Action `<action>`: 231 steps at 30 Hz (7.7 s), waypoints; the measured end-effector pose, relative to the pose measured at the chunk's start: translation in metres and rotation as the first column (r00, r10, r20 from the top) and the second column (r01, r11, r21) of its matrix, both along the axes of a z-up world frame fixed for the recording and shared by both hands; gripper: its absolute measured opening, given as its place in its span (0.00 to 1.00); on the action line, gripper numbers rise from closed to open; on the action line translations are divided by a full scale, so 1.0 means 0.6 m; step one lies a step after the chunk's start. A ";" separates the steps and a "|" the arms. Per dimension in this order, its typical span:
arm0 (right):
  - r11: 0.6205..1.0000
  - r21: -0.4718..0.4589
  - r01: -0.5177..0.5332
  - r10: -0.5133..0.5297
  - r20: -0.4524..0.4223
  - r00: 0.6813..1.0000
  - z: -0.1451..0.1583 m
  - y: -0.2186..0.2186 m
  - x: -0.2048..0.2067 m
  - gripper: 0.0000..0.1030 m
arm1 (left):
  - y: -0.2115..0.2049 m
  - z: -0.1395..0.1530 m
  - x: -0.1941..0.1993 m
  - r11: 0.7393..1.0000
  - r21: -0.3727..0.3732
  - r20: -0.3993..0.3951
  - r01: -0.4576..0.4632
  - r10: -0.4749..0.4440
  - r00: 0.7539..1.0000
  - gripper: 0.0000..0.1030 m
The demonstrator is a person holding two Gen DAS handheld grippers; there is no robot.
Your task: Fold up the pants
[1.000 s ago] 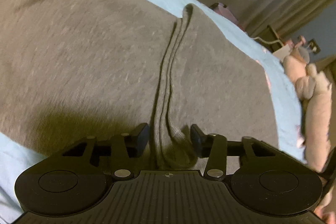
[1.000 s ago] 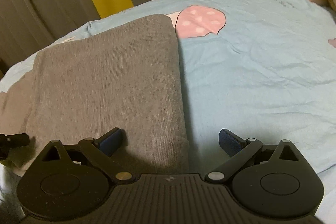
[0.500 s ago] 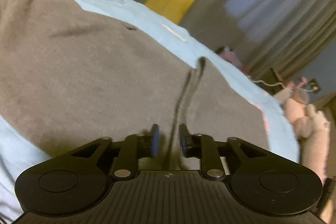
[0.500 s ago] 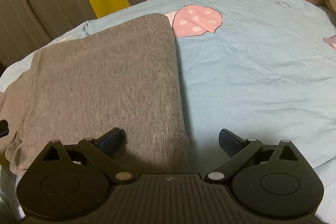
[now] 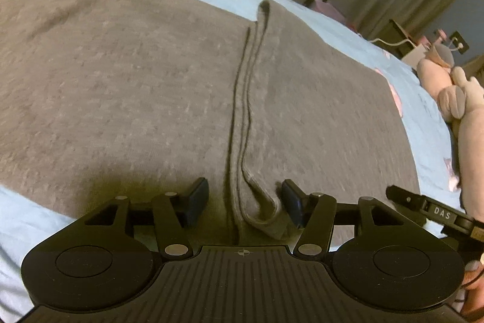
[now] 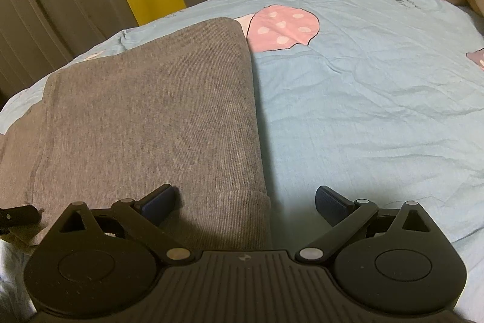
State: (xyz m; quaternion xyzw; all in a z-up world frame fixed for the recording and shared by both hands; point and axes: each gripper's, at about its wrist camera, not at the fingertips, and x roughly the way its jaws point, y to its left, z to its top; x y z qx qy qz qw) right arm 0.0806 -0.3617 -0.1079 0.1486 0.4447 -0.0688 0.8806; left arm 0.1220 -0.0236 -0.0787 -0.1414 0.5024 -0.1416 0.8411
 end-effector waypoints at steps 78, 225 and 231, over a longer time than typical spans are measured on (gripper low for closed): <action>0.993 -0.098 -0.069 0.077 0.084 0.994 -0.013 0.039 0.046 0.96 | 0.546 -0.032 -0.120 0.412 -0.530 -0.117 -0.742 0.830 0.545 0.81; 0.713 0.693 -0.106 -0.288 0.427 0.857 0.142 0.060 0.022 0.34 | 0.078 0.021 -0.004 0.969 0.085 -0.069 -0.233 0.239 0.969 0.54; 0.750 0.661 -0.016 -0.332 0.397 0.856 0.130 0.017 -0.015 0.34 | 0.087 0.047 -0.024 0.980 -0.044 0.045 -0.194 0.196 0.980 0.37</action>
